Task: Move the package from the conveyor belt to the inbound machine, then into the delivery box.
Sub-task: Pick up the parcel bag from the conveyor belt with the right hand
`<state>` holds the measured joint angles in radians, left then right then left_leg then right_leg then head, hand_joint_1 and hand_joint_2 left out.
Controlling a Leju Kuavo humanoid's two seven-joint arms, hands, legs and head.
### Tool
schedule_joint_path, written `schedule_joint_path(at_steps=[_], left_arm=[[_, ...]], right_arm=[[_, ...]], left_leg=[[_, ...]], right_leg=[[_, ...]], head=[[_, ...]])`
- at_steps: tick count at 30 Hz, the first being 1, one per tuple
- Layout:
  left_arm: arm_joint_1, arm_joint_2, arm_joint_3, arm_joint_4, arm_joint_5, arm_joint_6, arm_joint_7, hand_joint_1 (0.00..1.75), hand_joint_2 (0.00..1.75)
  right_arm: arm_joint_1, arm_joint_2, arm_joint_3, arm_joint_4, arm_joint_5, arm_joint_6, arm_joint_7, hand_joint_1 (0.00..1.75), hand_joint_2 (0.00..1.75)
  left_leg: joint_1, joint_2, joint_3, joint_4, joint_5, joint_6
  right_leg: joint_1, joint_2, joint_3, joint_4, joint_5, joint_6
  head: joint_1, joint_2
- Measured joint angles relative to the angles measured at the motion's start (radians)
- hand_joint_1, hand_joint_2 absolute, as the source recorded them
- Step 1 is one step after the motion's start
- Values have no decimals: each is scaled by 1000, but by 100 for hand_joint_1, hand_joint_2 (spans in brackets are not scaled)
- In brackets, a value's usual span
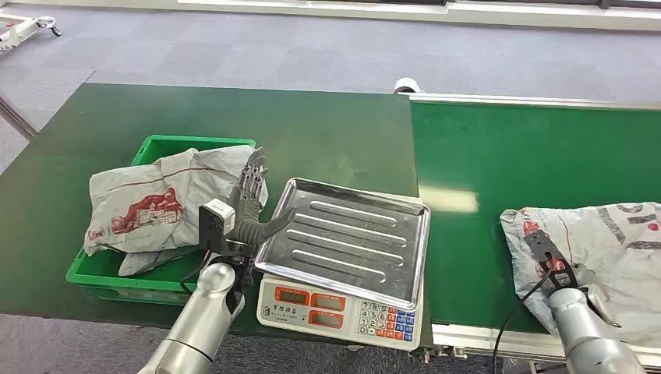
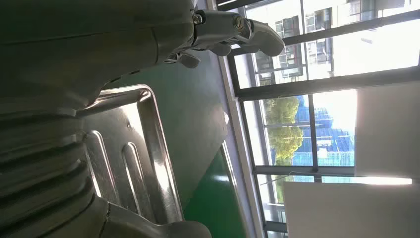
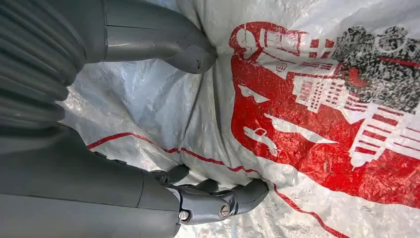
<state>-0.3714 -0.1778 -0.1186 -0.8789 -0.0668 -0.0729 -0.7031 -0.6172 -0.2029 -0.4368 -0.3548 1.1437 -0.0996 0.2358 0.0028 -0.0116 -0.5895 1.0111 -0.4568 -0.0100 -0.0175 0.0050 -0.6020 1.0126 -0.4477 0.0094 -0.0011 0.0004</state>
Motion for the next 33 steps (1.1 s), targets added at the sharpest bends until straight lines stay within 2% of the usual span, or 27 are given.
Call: schedule_joint_path(at_steps=[24,28,33], left_arm=[[5,-8,0,1,0,1,0,0,175],[14,-8,0,-6,0,4,0,0,175],[32,-8,0,-27,2,4,0,0,175]], right_arm=[[3,3,0,-10,11,15,-50,175,175],[15,17,0,-37,-15,-88,-145,175,175],[27,60,-7,-148,-122,-263,-401,175,175]], left_leg=[[0,0,1,1,0,0],[0,0,0,1,0,0],[0,0,0,1,0,0]], right_leg=[[1,0,2,0,0,1],[0,0,1,0,0,1],[0,0,0,0,0,1]], head=[[0,0],[0,0],[0,0]])
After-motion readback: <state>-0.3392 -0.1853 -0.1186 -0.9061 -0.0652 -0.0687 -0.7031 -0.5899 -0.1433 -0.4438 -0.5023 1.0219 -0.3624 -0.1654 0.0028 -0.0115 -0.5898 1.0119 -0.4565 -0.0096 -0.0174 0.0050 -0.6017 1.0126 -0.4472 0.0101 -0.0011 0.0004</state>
